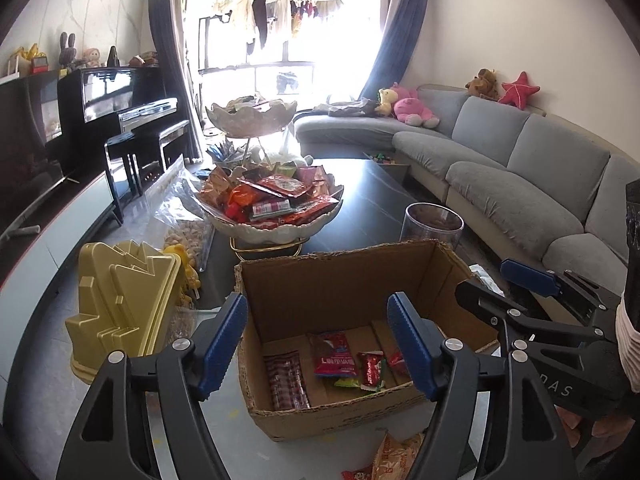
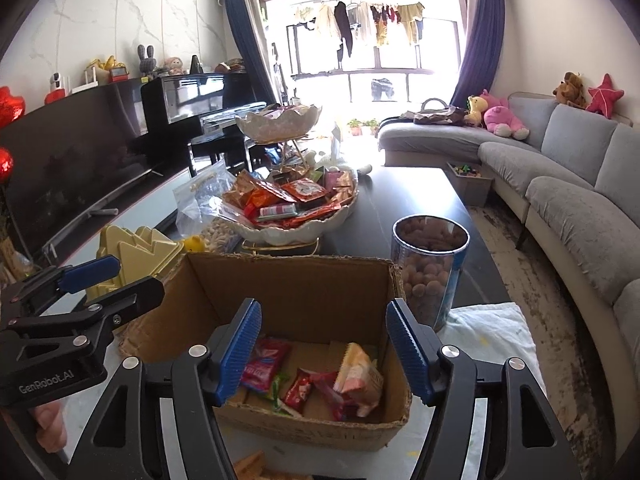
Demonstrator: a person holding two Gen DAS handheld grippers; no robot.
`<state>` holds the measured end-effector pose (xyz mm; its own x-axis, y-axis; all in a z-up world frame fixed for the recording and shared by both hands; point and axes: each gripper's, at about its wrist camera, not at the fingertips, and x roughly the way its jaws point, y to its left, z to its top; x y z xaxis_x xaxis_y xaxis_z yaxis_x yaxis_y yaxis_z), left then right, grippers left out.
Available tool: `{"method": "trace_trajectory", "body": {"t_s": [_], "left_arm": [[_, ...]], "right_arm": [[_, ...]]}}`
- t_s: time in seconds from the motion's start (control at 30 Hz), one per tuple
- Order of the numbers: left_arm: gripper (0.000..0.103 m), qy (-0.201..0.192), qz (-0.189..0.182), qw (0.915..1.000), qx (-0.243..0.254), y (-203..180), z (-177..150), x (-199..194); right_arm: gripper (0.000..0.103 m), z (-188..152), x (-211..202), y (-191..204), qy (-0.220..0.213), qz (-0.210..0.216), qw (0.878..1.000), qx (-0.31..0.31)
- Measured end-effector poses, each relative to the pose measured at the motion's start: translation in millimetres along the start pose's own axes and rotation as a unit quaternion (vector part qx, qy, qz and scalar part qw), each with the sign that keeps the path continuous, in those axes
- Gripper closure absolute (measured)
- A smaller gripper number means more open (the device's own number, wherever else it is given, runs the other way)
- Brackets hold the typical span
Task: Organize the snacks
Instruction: 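Move both open grippers back down to the remaining snacks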
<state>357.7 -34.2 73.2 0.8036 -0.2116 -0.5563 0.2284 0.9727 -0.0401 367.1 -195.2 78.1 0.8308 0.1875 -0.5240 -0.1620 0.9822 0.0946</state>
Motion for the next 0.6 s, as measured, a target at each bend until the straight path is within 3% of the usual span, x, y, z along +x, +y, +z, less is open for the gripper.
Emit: {"method": "trace_trajectory", "body": {"t_s": [0.6], "left_arm": [[0.03, -0.013, -0.015, 0.9997, 0.014, -17.0, -25.8, -58.4]], "right_arm": [[0.033, -25.7, -57.9, 10.6, -0.019, -0.005, 1.0, -0.015]]}}
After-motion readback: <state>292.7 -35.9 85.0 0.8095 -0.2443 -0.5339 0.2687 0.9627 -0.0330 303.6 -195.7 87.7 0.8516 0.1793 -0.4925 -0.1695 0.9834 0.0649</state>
